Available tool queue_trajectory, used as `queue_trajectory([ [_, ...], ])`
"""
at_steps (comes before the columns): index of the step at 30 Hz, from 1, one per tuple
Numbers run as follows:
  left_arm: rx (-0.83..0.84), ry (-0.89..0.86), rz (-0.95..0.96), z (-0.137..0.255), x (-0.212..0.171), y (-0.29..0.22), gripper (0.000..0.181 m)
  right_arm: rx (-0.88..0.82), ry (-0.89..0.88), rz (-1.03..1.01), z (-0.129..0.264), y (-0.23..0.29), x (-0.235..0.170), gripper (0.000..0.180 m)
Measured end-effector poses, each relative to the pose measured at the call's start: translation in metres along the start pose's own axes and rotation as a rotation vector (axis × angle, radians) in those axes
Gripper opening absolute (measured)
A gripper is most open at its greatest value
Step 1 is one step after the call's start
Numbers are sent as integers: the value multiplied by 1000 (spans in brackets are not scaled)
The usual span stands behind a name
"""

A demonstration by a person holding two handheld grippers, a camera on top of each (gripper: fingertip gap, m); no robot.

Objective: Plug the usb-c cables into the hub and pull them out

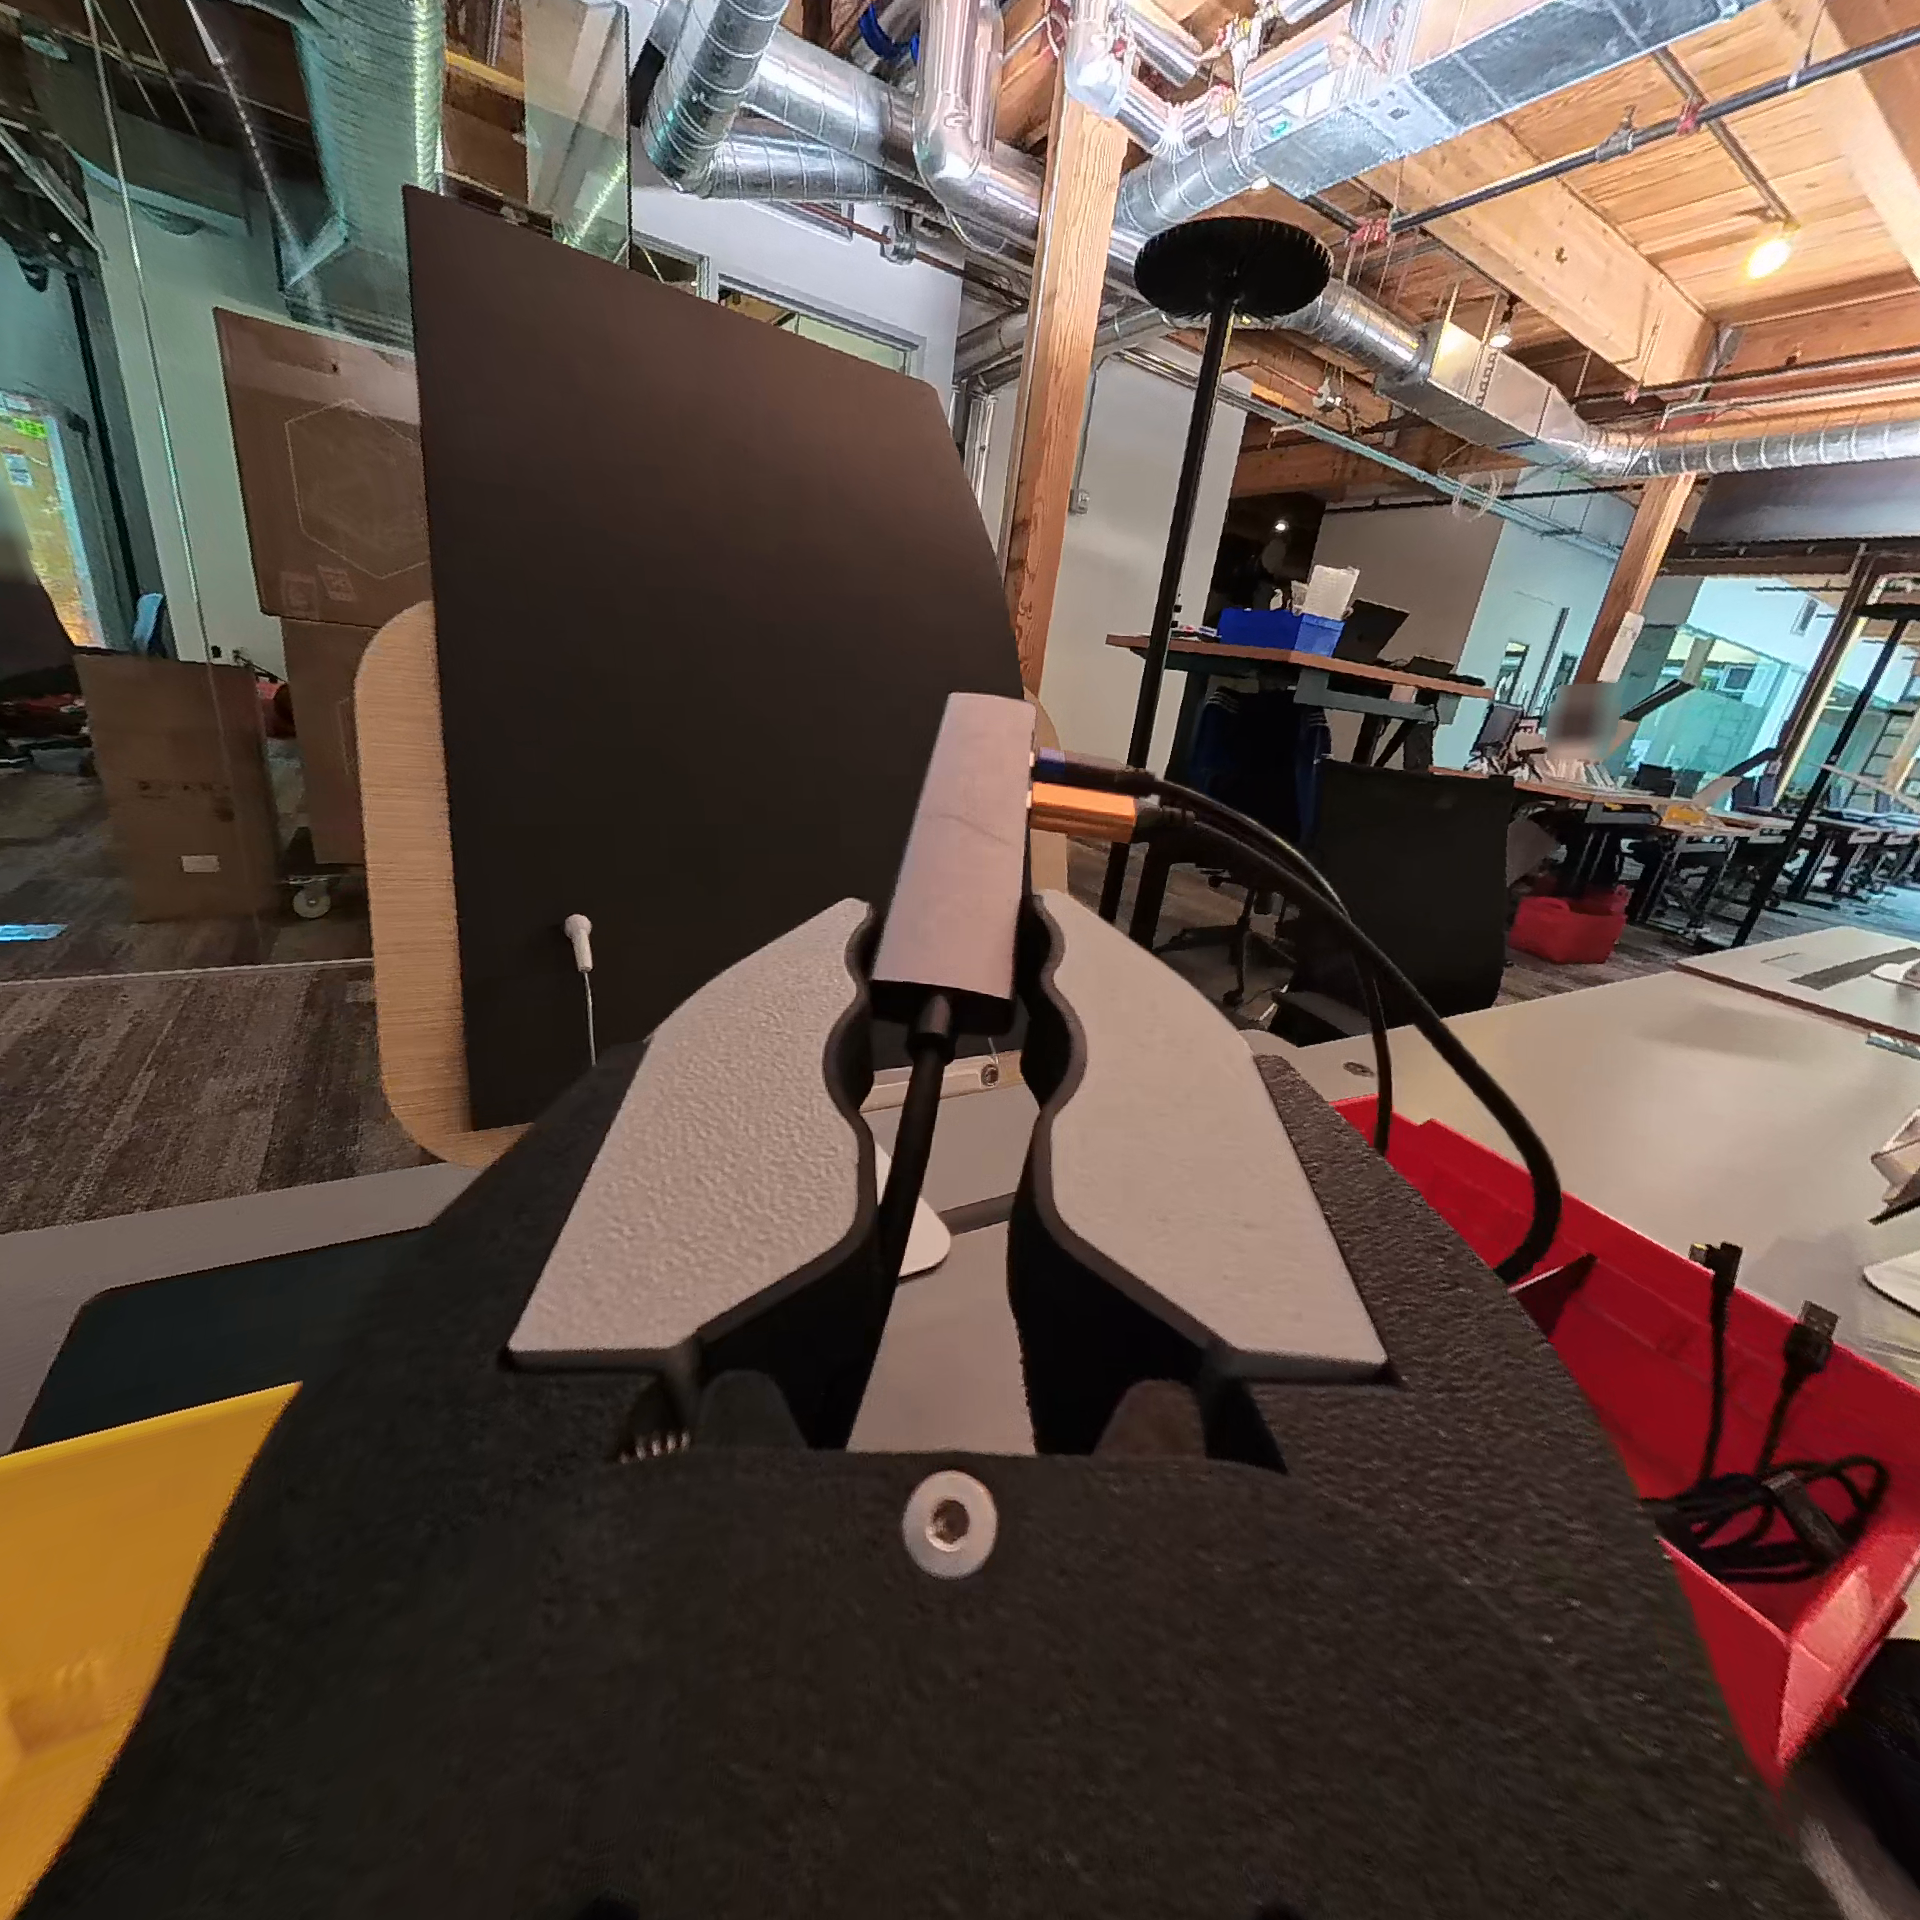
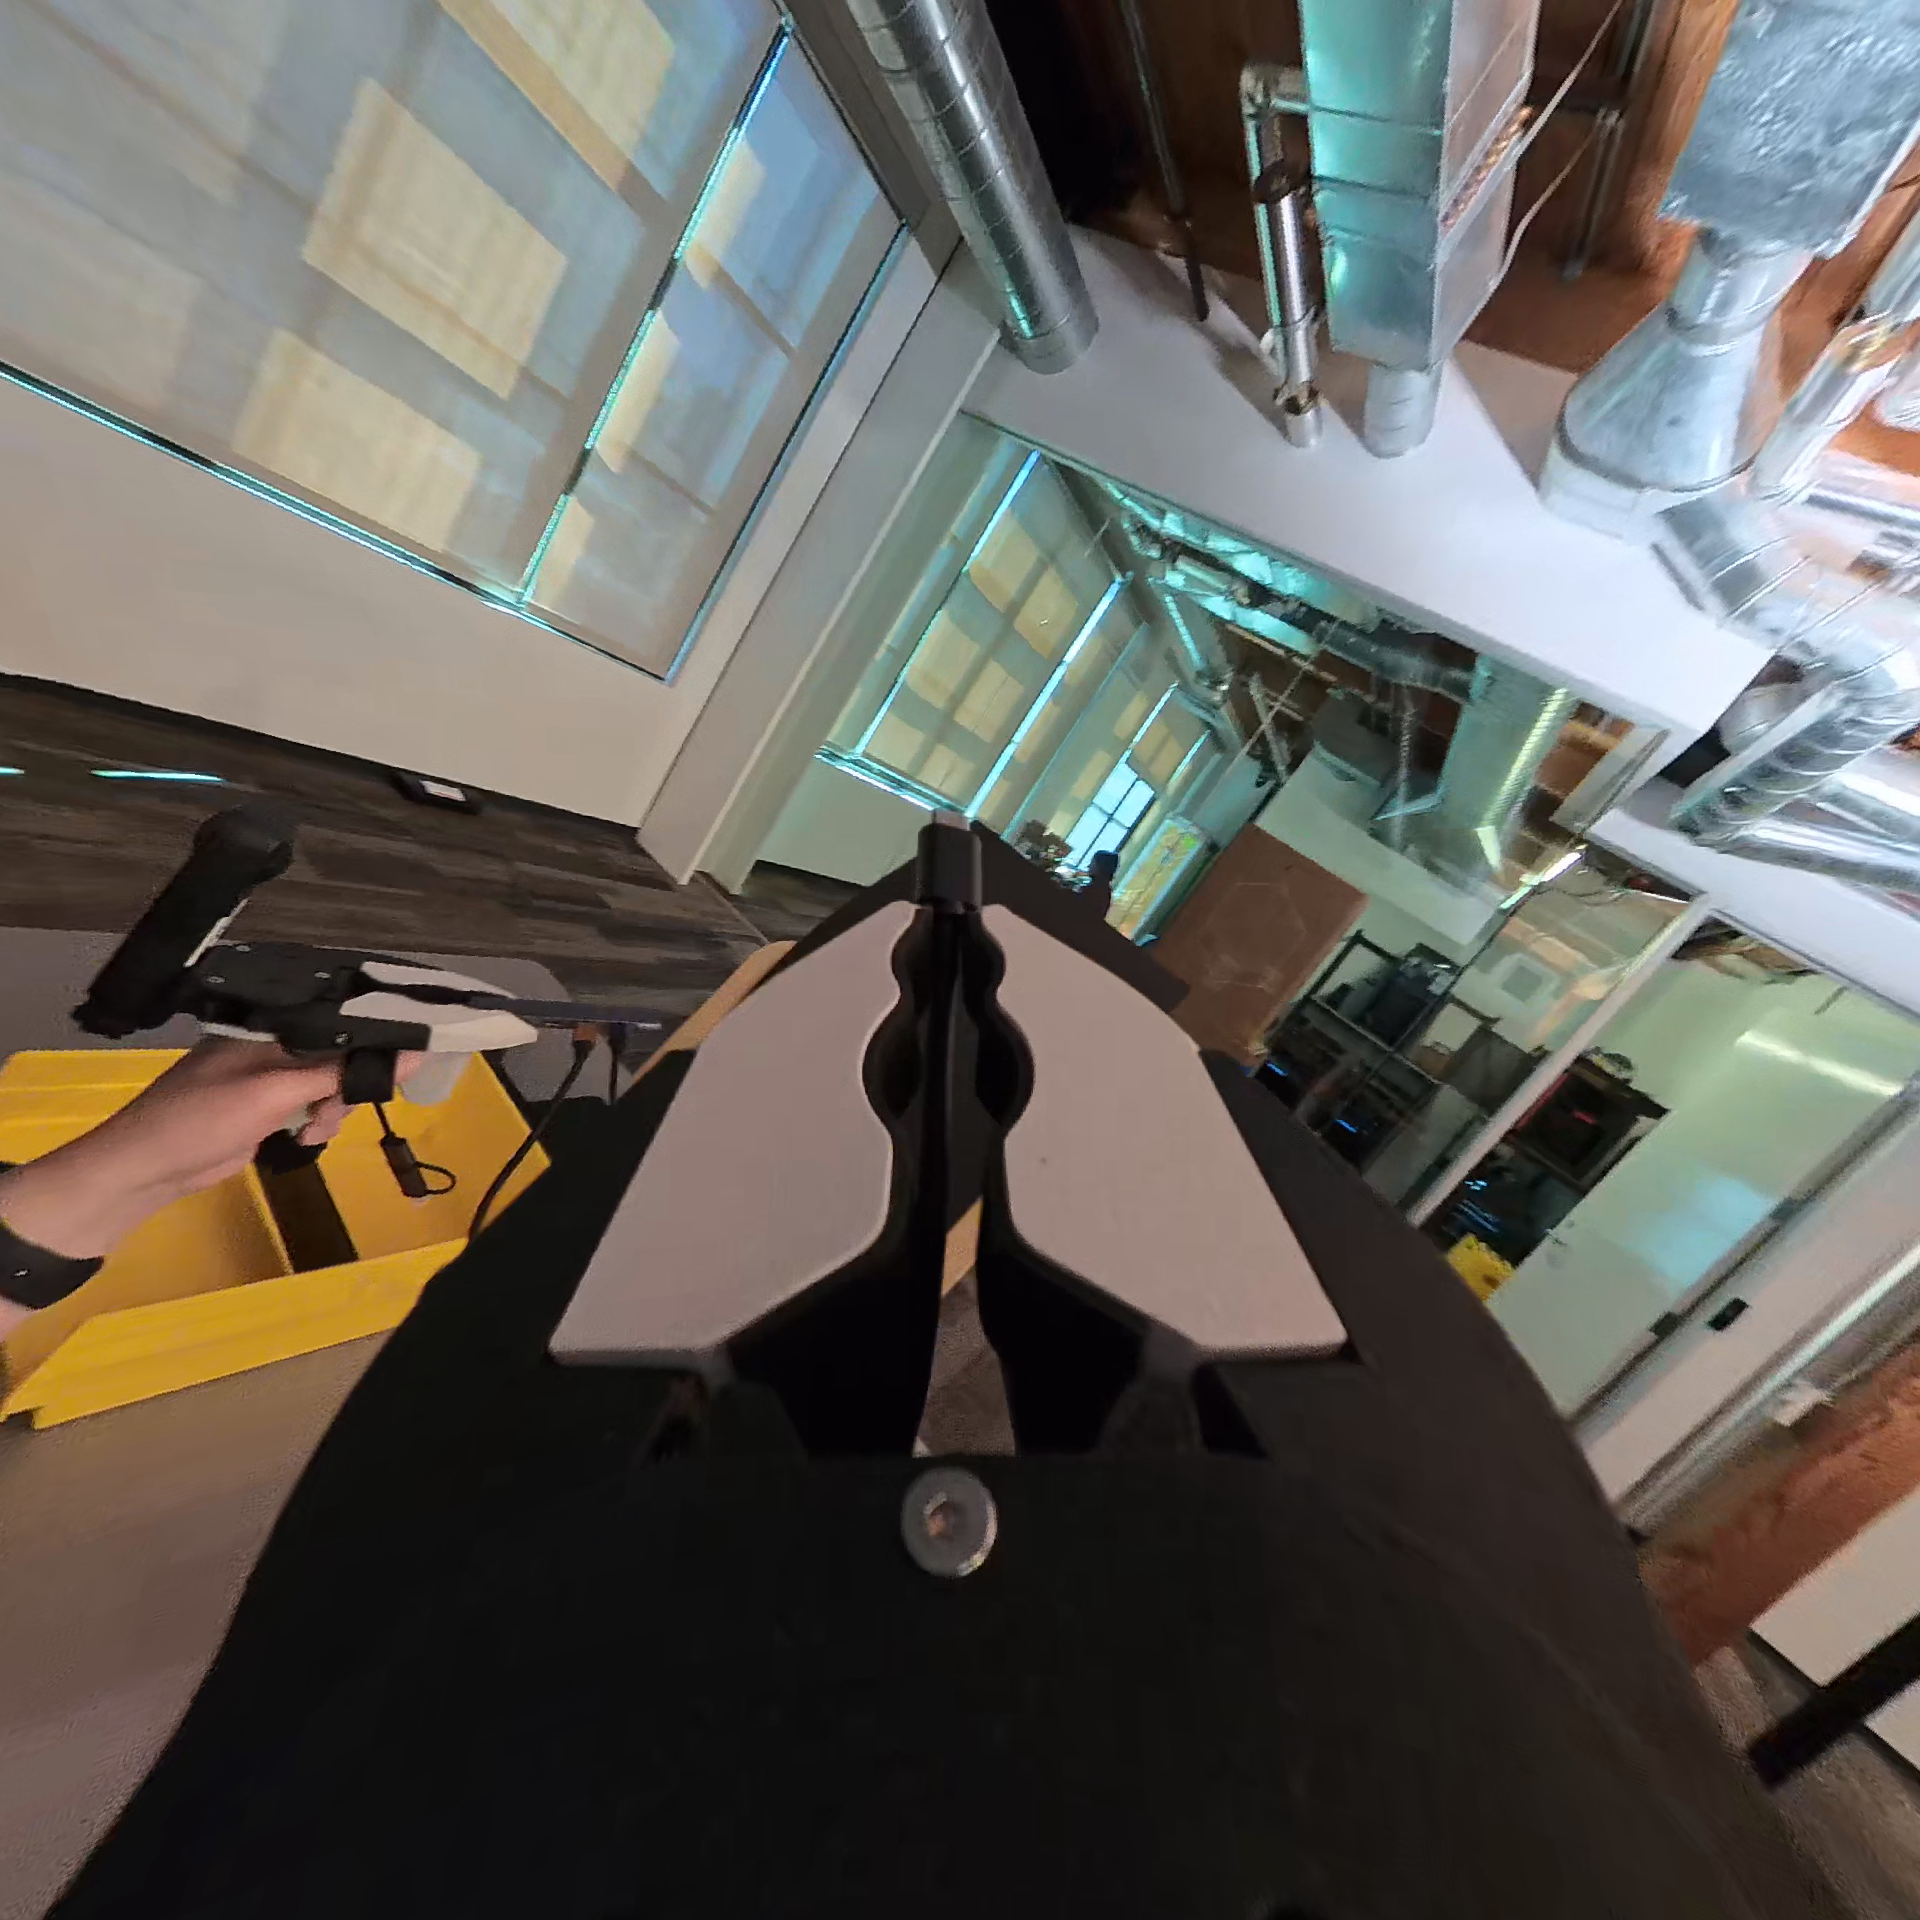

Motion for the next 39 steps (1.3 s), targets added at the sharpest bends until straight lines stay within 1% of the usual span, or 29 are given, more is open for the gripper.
queue_trajectory([
  [2,-12,4,5,-1,-1,-2,24,-14,16,5,2,-4,4,7],
  [4,-22,10,1,-2,-1,-6,24,-21,59,-8,-5,-17,3,7],
  [7,-29,11,-9,-1,0,-9,24,-69,158,12,-21,-41,-8,6],
  [10,-35,0,-1,1,2,-9,24,-100,216,0,-33,-62,-17,6],
  [13,-48,-5,15,2,3,-10,24,-100,244,-17,-43,-73,-23,6],
  [16,-49,7,16,0,0,-10,24,-112,302,-38,-55,-80,-42,7],
  [20,-53,13,20,-1,-1,-9,24,-101,408,-79,-69,-83,-94,7],
  [23,-57,7,27,0,0,-7,24,-17,457,-153,-72,-69,-144,7],
  [26,-62,0,39,1,1,-6,24,133,490,-240,-61,-39,-194,7],
  [28,-67,0,46,0,1,-5,24,245,515,-283,-49,-16,-227,7],
  [30,-72,3,48,-1,0,-6,24,320,527,-353,-35,2,-254,7],
  [35,-85,10,38,-3,-1,-11,24,452,610,-438,-13,44,-323,7],
  [36,-86,10,35,-3,-1,-13,24,490,608,-464,-13,54,-331,7],
  [39,-93,15,21,-4,-2,-17,24,525,675,-505,-19,80,-357,6],
])
Point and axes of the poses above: each gripper's, where its closed fingertips meet, z back along the fingers, x out of its top, y = z × x across the jaws, the point moved 5 cm from there along z, back along the fingers, and after that the axes turned 7 degrees about x, right-handed, at the moved point
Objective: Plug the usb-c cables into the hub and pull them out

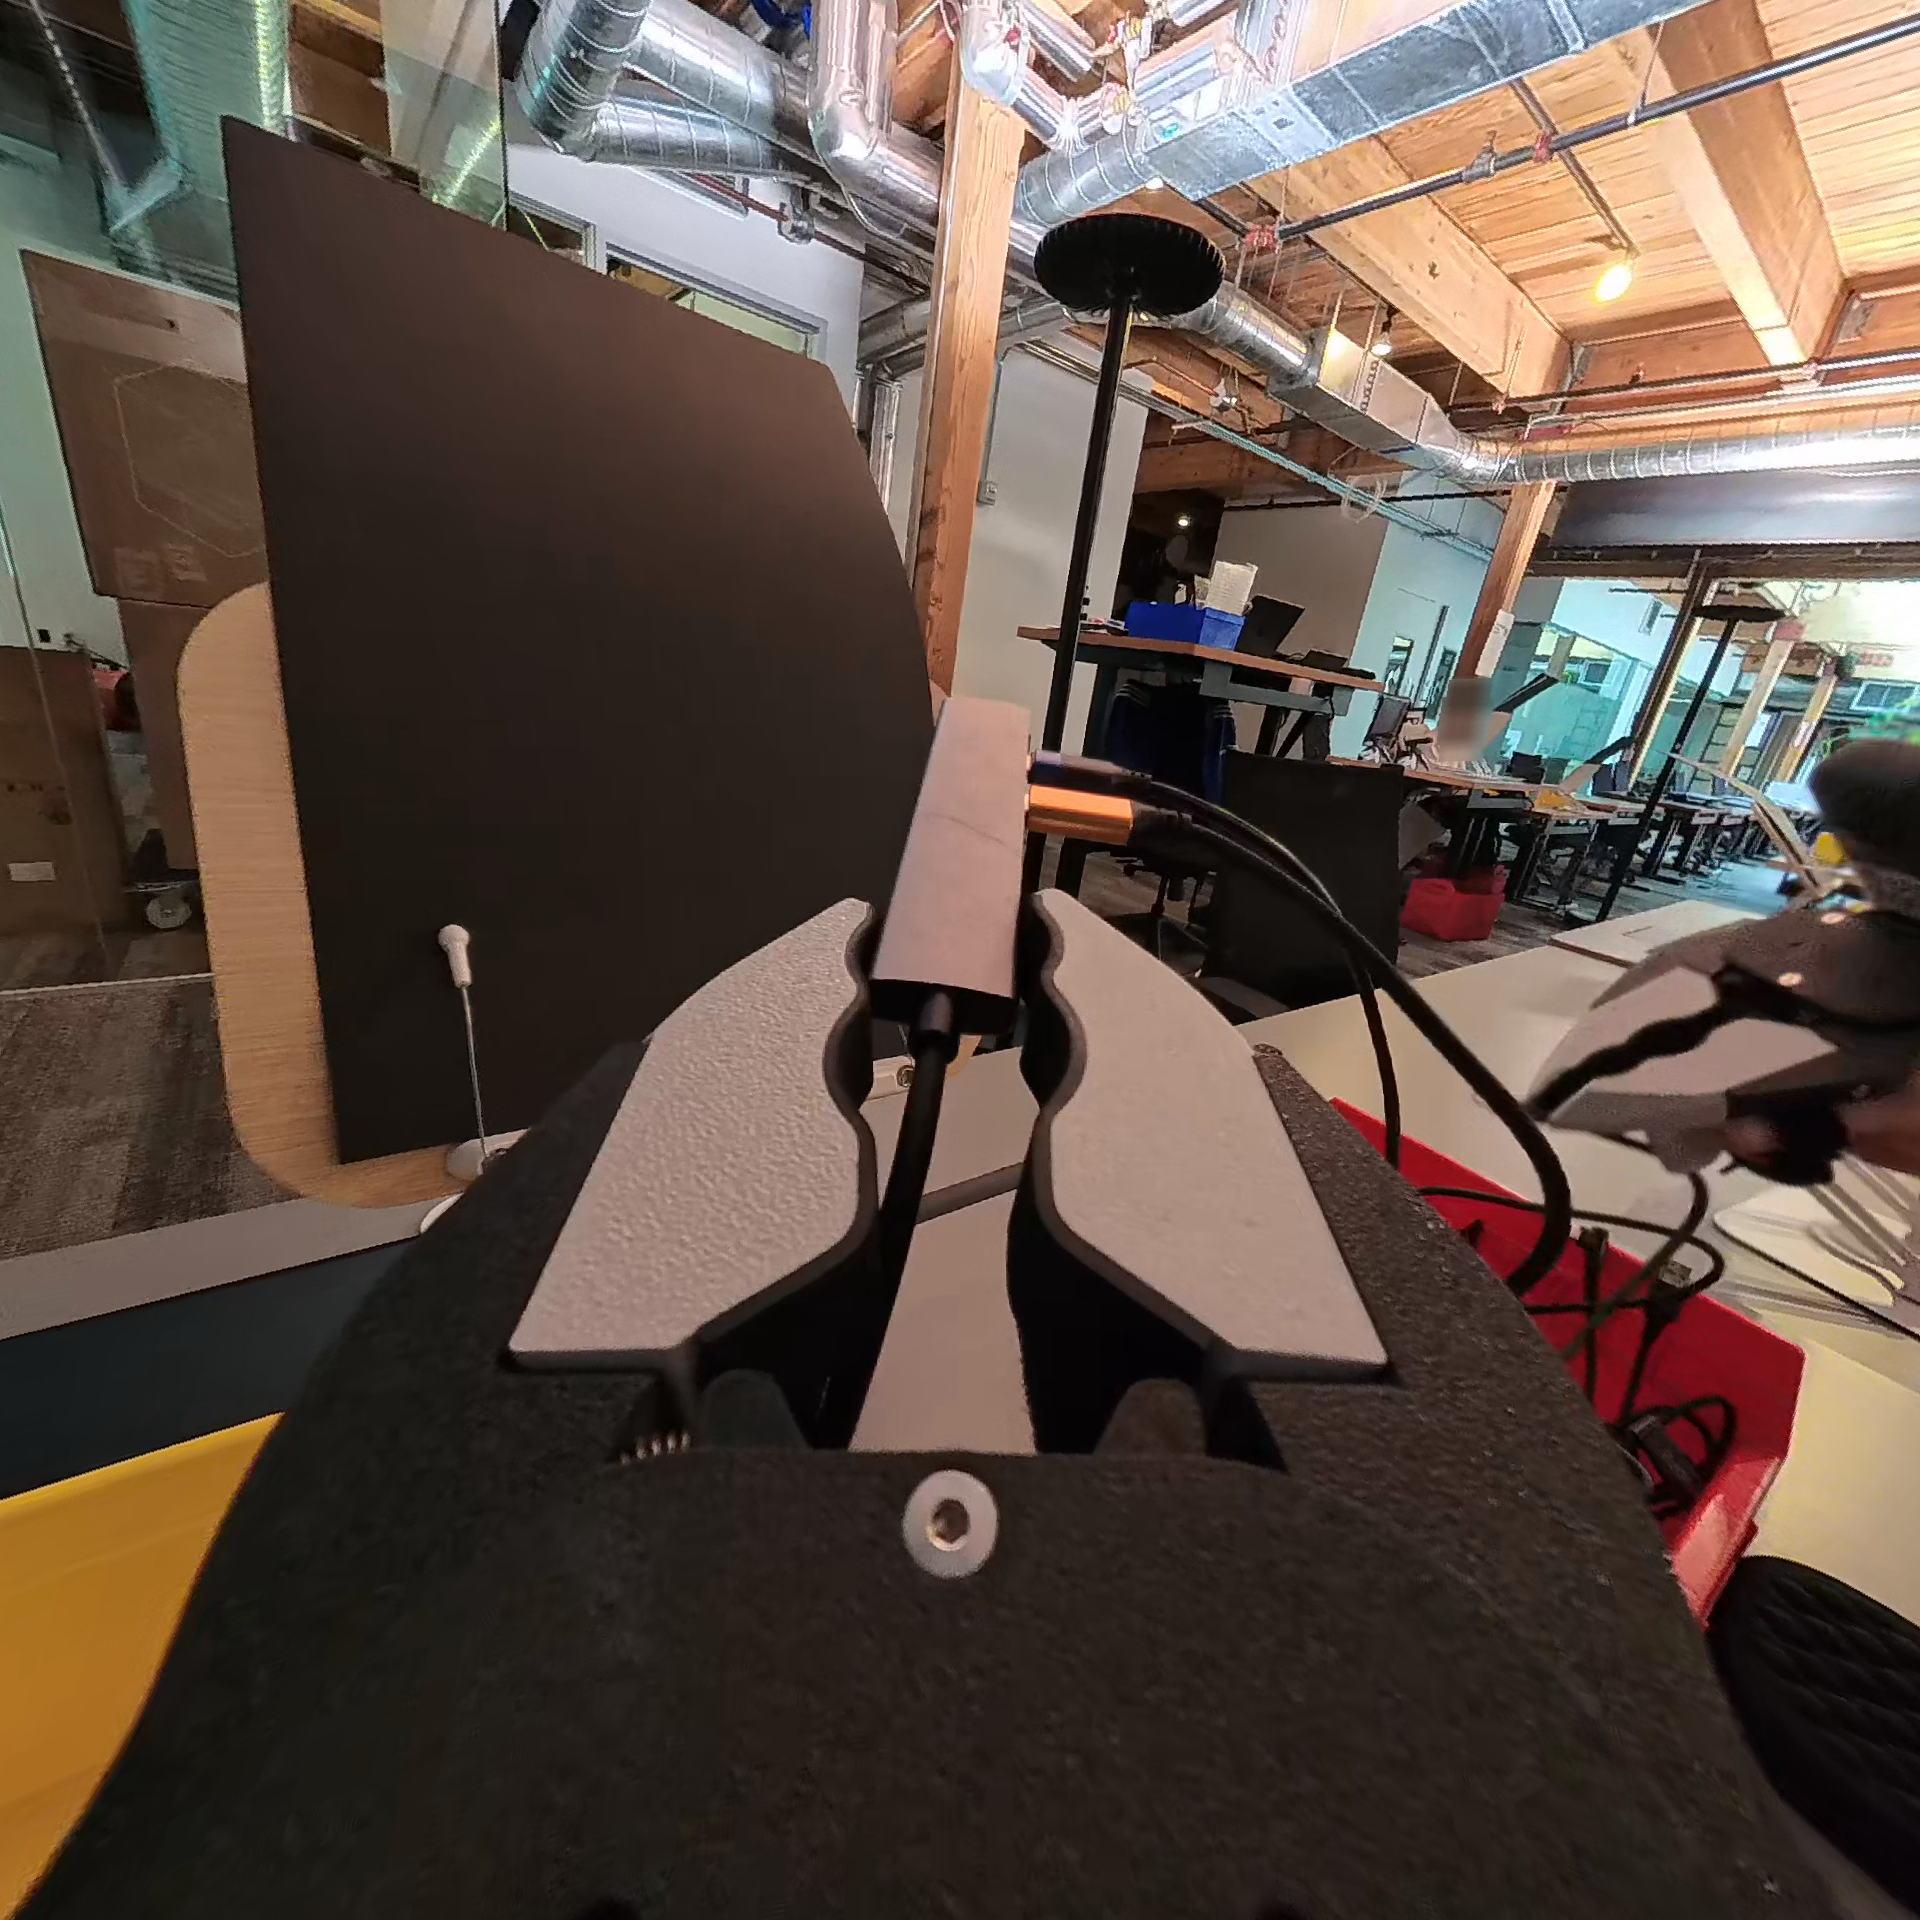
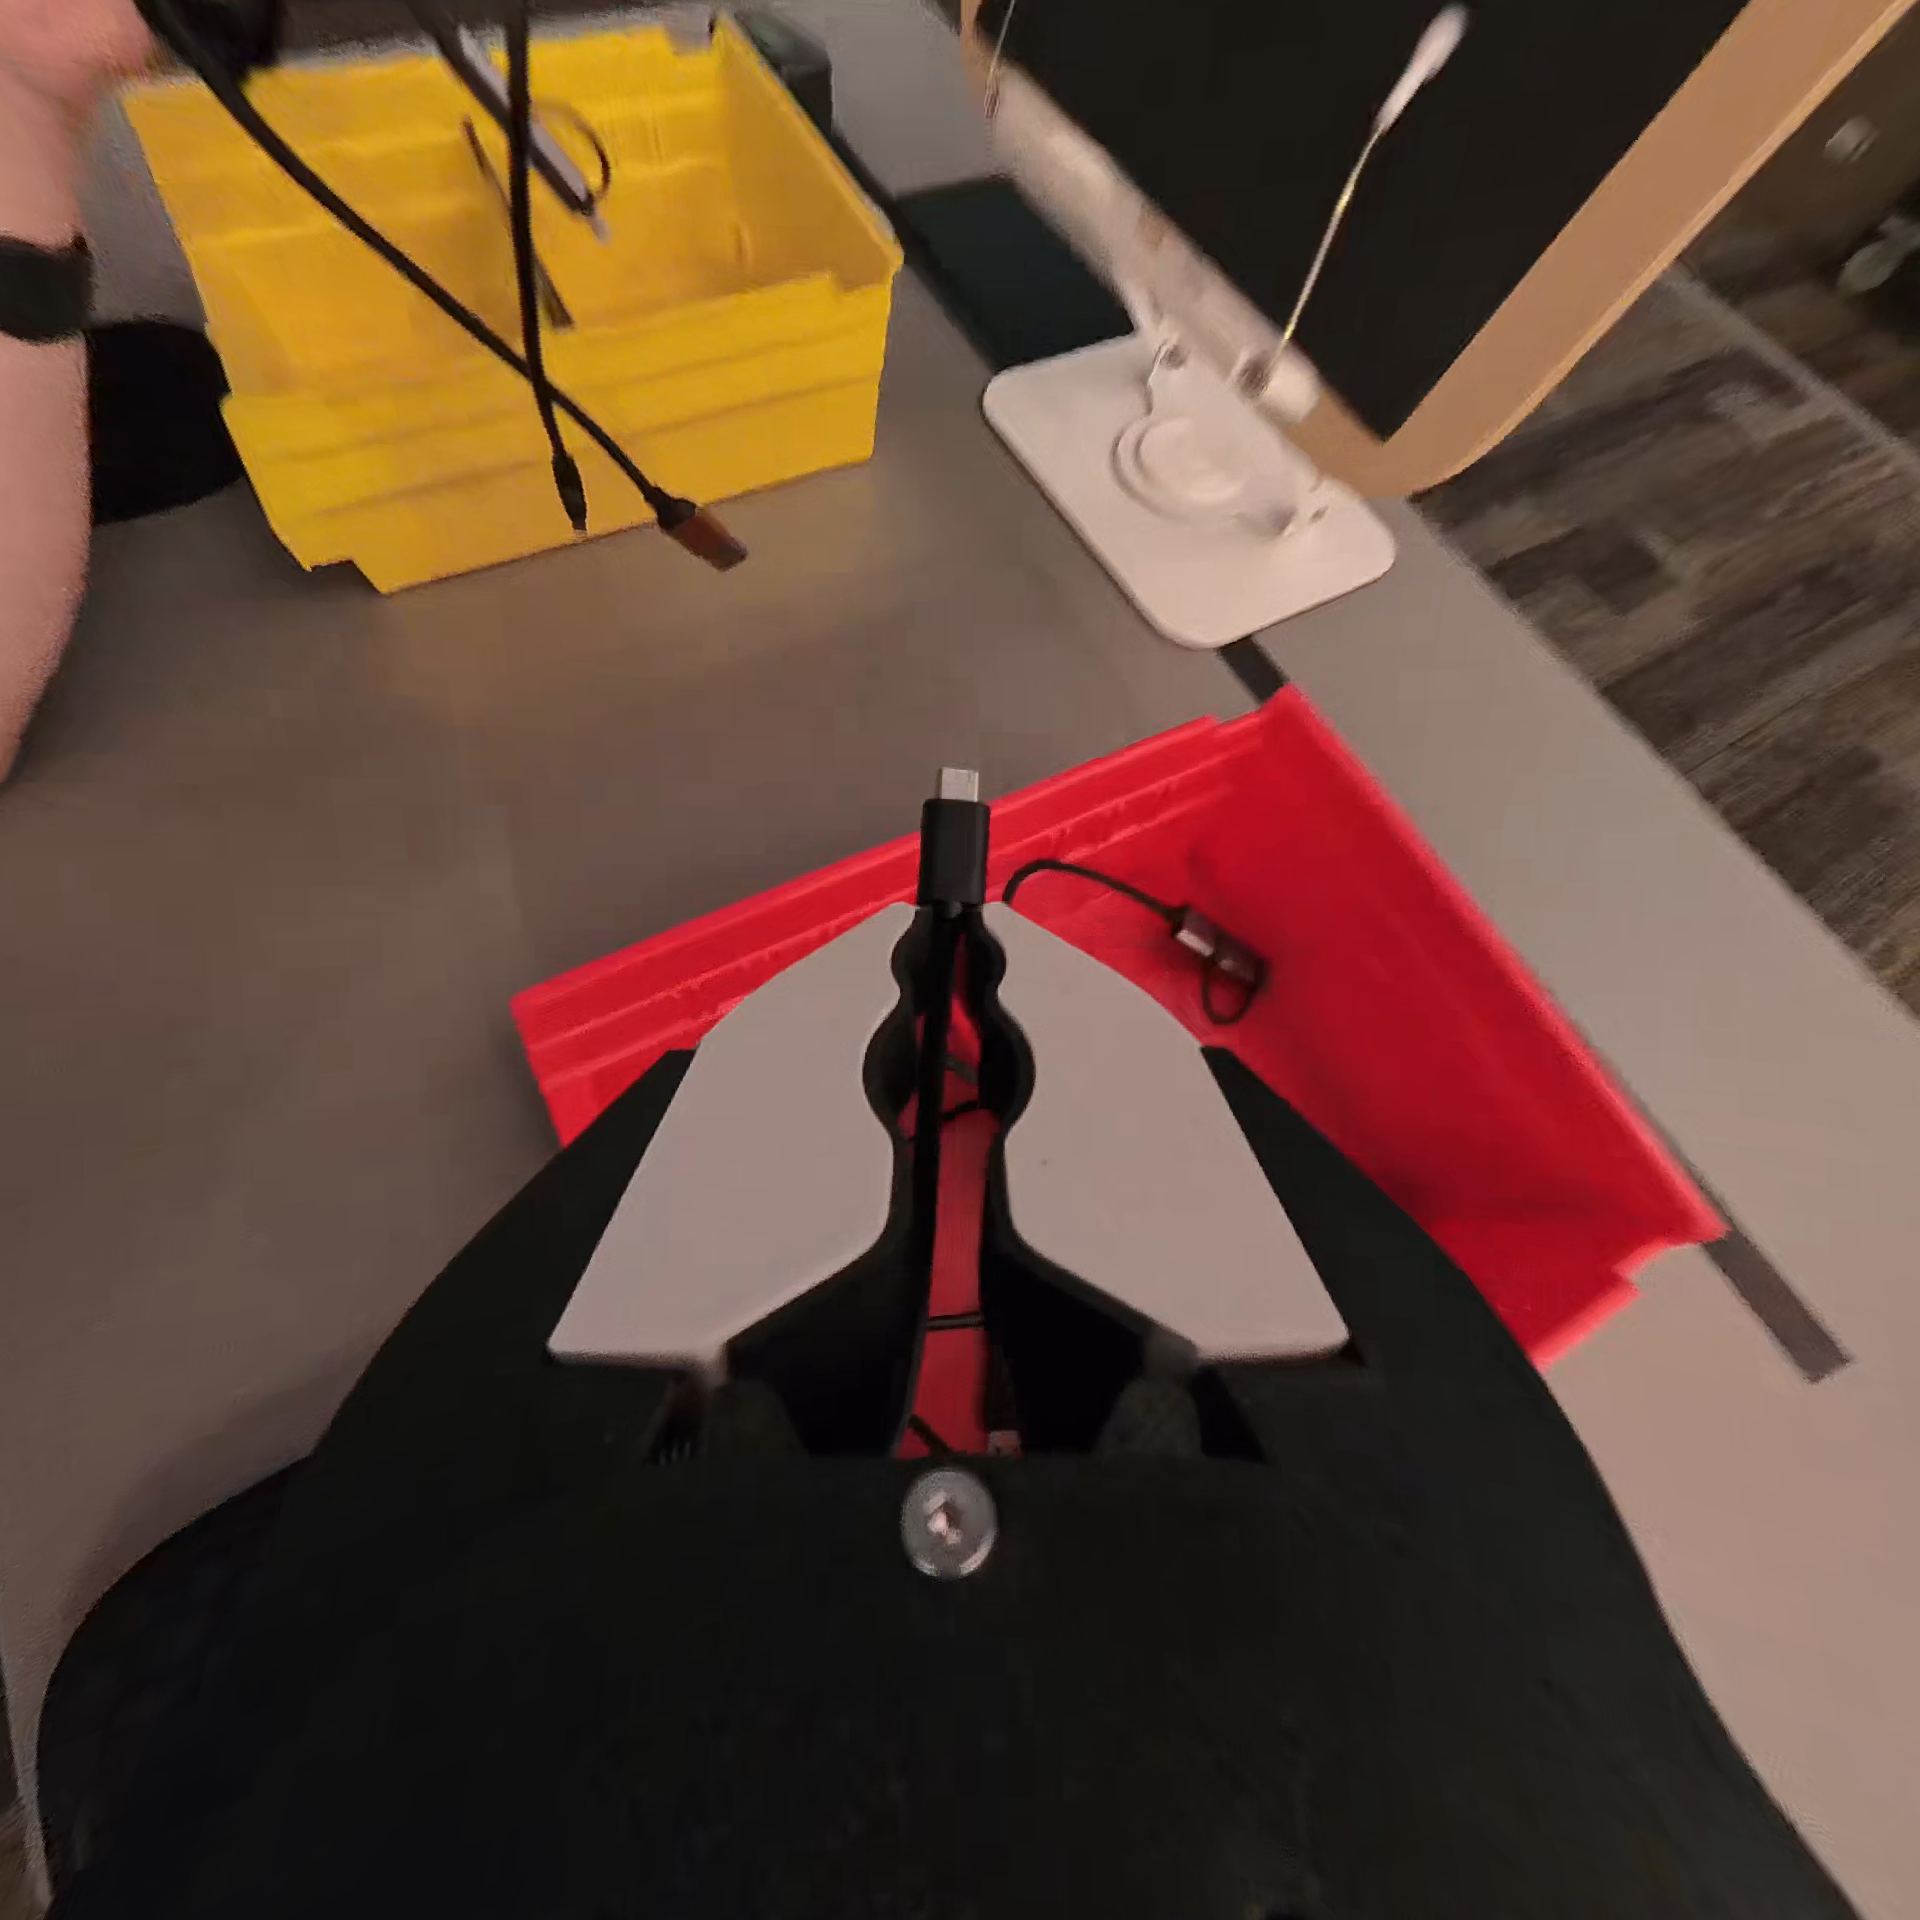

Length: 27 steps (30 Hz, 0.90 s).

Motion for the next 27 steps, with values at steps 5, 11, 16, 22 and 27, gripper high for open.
queue_trajectory([
  [5,-16,11,-30,0,0,-7,24,-2,306,-98,-52,2,-51,7],
  [11,-45,1,-32,0,2,-12,24,72,458,-211,-70,13,-87,10],
  [16,-69,11,-50,-2,-1,-14,24,14,246,-121,-37,8,-49,24],
  [22,-76,15,-121,-8,-7,-21,24,-74,-81,-5,5,27,21,29],
  [27,-72,18,-192,-12,-12,-29,24,-191,-454,169,5,61,86,27],
])
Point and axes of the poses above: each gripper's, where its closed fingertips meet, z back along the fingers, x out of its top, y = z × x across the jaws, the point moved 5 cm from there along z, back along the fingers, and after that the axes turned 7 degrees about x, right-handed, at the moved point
